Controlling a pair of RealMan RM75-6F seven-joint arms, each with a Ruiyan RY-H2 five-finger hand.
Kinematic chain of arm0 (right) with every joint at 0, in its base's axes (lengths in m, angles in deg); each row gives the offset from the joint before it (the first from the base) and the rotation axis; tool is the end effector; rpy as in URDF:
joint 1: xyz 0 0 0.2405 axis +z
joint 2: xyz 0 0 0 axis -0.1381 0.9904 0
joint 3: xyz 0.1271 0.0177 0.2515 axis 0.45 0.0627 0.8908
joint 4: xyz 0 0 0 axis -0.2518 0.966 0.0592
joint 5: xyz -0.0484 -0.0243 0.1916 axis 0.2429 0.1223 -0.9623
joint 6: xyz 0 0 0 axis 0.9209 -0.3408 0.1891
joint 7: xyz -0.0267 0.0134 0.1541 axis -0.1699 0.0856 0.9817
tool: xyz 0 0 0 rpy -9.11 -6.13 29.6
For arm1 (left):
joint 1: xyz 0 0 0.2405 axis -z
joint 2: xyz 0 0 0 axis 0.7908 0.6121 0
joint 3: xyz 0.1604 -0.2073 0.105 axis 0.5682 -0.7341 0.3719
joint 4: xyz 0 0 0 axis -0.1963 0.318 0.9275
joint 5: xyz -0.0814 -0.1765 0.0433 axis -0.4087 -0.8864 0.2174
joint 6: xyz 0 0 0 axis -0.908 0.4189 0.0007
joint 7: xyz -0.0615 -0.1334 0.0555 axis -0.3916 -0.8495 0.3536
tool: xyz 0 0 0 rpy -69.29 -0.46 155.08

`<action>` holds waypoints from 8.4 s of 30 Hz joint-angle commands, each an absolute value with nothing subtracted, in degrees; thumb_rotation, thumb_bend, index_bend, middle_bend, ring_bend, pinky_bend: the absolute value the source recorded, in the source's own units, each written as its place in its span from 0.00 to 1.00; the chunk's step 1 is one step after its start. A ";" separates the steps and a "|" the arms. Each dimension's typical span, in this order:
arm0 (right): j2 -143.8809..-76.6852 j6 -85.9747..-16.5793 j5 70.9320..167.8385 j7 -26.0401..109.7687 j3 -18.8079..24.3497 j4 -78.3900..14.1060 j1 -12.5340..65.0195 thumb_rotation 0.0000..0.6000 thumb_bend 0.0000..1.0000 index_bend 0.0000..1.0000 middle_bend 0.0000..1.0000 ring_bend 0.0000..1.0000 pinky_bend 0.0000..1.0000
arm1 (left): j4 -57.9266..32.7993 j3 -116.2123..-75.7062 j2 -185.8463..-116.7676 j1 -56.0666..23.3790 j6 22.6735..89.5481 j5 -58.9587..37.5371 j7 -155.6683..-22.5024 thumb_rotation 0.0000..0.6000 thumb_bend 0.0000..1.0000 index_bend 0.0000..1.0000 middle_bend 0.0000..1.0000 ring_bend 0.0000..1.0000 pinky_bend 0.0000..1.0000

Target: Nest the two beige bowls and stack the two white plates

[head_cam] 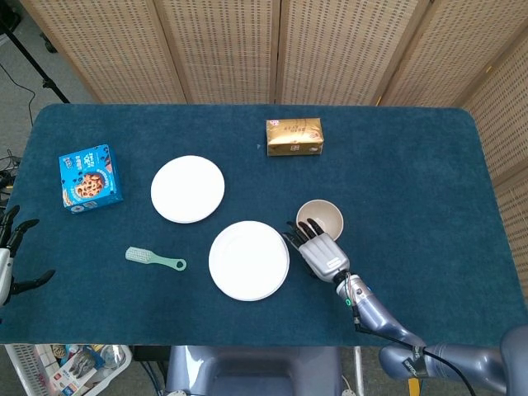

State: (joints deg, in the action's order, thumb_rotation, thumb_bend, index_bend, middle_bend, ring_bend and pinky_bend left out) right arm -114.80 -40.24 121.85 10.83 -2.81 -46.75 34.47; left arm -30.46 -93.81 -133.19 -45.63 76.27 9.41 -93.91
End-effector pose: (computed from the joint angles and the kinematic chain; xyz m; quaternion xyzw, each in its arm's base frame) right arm -0.1665 -0.3378 -0.0286 0.8138 -0.3140 0.3019 0.3846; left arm -0.3363 0.2165 0.1903 -0.5514 -0.4018 -0.4190 0.5992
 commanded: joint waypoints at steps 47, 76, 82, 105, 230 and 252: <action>-91.63 -73.02 133.85 41.90 -2.01 -41.71 8.49 1.00 0.00 0.00 0.00 0.00 0.00 | -33.14 -86.97 -138.58 -35.14 63.79 24.72 -83.33 1.00 0.02 0.20 0.00 0.00 0.00; -92.89 -79.10 137.80 56.01 -2.42 -40.68 -2.47 1.00 0.00 0.00 0.00 0.00 0.00 | -23.05 -91.03 -166.63 -24.09 52.27 19.14 -69.52 1.00 0.09 0.35 0.00 0.00 0.00; -92.65 -78.76 138.06 56.87 -1.57 -40.77 -2.76 1.00 0.00 0.00 0.00 0.00 0.00 | -19.55 -92.32 -170.42 -22.03 51.35 17.58 -69.47 1.00 0.15 0.42 0.00 0.00 0.00; -92.25 -77.90 139.52 57.79 -0.41 -41.52 -3.72 1.00 0.00 0.00 0.00 0.00 0.00 | -11.27 -91.51 -176.15 -21.28 57.84 18.44 -76.82 1.00 0.48 0.89 0.00 0.00 0.00; -93.72 -73.13 140.45 57.44 -0.21 -41.89 -3.00 1.00 0.00 0.00 0.00 0.00 0.00 | 2.11 -100.29 -159.26 -11.58 39.23 -1.77 -87.81 1.00 0.00 0.00 0.00 0.00 0.00; -93.59 -73.19 140.31 57.66 -0.06 -42.00 -3.03 1.00 0.00 0.00 0.00 0.00 0.00 | -14.67 -96.69 -151.34 -11.19 38.94 1.89 -85.93 1.00 0.00 0.00 0.00 0.00 0.00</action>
State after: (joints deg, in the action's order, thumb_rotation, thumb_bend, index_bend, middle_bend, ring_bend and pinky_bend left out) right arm -93.59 -73.19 140.30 57.66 -0.06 -42.00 -3.03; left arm -15.59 -96.46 -150.19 -11.80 39.14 3.00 -87.24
